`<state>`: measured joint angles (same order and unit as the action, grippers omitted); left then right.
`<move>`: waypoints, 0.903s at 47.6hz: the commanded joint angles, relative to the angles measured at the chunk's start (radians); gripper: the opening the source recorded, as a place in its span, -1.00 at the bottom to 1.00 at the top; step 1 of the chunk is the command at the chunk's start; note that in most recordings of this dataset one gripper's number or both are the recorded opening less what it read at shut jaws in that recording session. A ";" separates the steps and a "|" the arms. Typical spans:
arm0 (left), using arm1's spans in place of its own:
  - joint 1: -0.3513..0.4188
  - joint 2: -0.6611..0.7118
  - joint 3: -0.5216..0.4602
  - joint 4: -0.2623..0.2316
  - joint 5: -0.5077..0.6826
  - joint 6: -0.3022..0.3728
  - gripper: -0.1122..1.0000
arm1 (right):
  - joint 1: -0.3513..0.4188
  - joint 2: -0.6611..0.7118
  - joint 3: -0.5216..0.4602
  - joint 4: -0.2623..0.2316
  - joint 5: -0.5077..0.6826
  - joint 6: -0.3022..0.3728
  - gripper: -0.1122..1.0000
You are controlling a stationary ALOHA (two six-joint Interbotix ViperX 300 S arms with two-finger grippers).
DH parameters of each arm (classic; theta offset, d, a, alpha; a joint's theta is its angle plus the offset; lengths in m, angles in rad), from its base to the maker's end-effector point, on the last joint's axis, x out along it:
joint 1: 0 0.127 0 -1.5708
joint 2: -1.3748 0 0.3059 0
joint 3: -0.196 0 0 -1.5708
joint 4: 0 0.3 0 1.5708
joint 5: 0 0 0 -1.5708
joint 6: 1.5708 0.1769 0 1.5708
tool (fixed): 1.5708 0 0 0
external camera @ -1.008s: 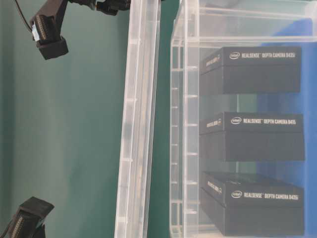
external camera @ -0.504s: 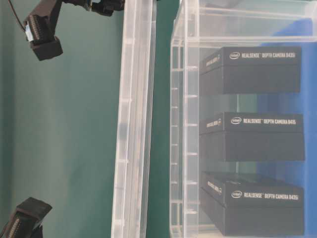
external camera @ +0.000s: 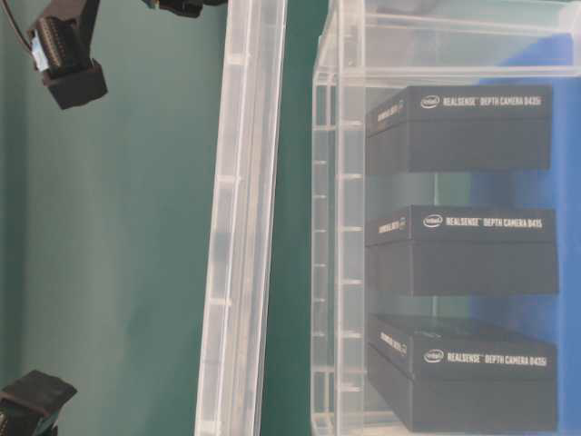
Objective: Clamp the lid of the box with both arms, then lift and open it.
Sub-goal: 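Carry the lid toward the front of the table with both grippers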
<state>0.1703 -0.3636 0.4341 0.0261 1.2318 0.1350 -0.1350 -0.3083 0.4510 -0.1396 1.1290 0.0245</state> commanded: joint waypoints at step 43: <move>-0.187 -0.005 -0.032 0.000 0.008 -0.195 -0.77 | 0.225 -0.011 -0.086 -0.052 0.018 0.224 -0.80</move>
<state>-0.0123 -0.3666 0.4341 0.0215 1.2609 -0.0445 0.0660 -0.3114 0.4387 -0.1887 1.1689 0.2270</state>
